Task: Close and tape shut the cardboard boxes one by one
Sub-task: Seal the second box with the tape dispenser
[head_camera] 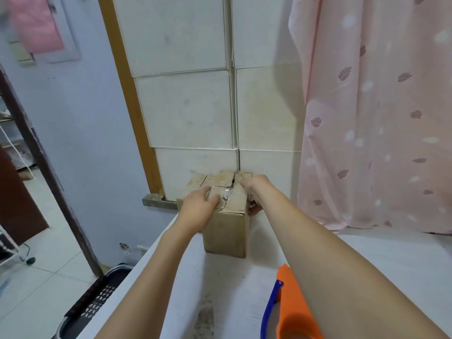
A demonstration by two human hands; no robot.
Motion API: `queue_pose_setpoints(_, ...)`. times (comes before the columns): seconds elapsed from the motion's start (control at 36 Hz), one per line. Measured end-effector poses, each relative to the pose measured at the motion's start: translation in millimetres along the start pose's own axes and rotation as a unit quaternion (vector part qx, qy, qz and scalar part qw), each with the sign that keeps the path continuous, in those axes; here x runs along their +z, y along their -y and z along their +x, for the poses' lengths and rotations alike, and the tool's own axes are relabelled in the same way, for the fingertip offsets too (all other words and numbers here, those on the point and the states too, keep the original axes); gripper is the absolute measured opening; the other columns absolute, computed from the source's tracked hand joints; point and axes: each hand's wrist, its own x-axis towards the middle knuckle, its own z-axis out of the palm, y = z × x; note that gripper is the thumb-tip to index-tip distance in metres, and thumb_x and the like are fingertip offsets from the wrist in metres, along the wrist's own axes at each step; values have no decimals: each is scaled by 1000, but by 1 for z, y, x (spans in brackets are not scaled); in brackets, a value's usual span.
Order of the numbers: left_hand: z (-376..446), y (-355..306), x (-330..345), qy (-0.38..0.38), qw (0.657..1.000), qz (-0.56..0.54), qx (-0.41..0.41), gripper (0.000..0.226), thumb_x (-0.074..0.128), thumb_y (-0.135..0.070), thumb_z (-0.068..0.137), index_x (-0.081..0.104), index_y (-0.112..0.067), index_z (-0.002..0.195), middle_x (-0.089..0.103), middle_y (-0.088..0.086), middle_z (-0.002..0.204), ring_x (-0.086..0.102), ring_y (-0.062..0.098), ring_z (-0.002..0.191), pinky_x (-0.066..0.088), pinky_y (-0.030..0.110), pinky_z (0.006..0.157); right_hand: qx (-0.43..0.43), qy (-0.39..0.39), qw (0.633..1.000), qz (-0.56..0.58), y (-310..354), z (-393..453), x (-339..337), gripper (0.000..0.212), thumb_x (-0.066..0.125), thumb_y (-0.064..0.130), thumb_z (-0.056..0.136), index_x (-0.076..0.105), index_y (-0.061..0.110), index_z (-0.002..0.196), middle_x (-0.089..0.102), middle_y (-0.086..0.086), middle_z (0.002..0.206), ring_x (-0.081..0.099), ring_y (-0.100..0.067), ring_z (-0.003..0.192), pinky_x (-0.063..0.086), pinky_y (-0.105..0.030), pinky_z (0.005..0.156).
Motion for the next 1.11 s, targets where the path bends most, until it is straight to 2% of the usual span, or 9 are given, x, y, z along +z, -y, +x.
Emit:
queue_pose_setpoints(0.22,3,6,10,-88,995,-46,21,36,43,-33,101,62,-32,131,67,4,122,57,21,114,41,29,86,-10,-9,1000,-7,5,11,3,19,54,17,92,56,-2,88,62,-20,80,68,-37,70,60,-52,70)
queue_pose_setpoints(0.33,7,5,10,-108,992,-63,12,34,44,-28,100,68,-31,123,65,-4,98,54,12,90,37,27,75,-19,-11,1000,1,4,8,2,18,52,14,94,54,-3,86,60,-22,78,65,-36,66,59,-53,58)
queue_pose_setpoints(0.44,10,4,13,-117,992,-55,8,33,43,-26,99,69,-31,119,63,-4,96,50,12,89,34,25,73,-36,-24,999,13,2,4,2,23,50,17,95,53,-1,82,59,-20,77,66,-37,69,60,-55,67)
queue_pose_setpoints(0.53,9,3,13,-117,992,-43,13,33,42,-27,100,69,-31,119,63,-3,97,51,14,89,36,27,74,-60,-15,998,21,-3,3,1,33,53,33,95,58,1,98,63,-18,85,69,-38,78,61,-53,73)
queue_pose_setpoints(0.64,8,1,10,-101,994,-17,27,32,42,-26,103,68,-26,122,71,6,107,58,20,91,39,28,75,-78,3,996,49,-19,3,-9,56,59,53,88,64,1,109,70,-17,94,69,-32,68,61,-52,67)
queue_pose_setpoints(0.72,6,-6,4,-96,994,30,41,31,43,-22,104,69,-18,121,70,11,110,61,26,97,39,27,75,-129,-11,991,-21,-29,-21,-24,46,54,49,92,63,5,104,71,-17,103,70,-35,90,59,-45,75)
queue_pose_setpoints(0.83,0,-22,-2,-110,991,51,52,32,44,-9,99,68,-9,120,66,15,119,58,32,109,43,32,85,-226,-35,944,-238,-51,-55,-47,41,50,47,98,61,12,116,62,-16,121,56,-36,121,46,-37,90)
queue_pose_setpoints(0.97,-28,-62,11,-101,980,107,134,36,46,-18,99,62,-13,130,59,14,127,53,34,118,44,39,96,-309,-99,858,-399,-81,-96,-81,50,44,43,101,46,9,137,53,-15,130,54,-37,118,48,-45,91)
queue_pose_setpoints(1.11,-70,-100,46,-77,961,162,209,39,48,-24,99,58,-11,133,60,16,125,53,35,116,44,40,94,-288,-137,825,-467,-121,-130,-122,50,49,42,99,41,12,139,50,-15,133,52,-37,119,41,-47,98)
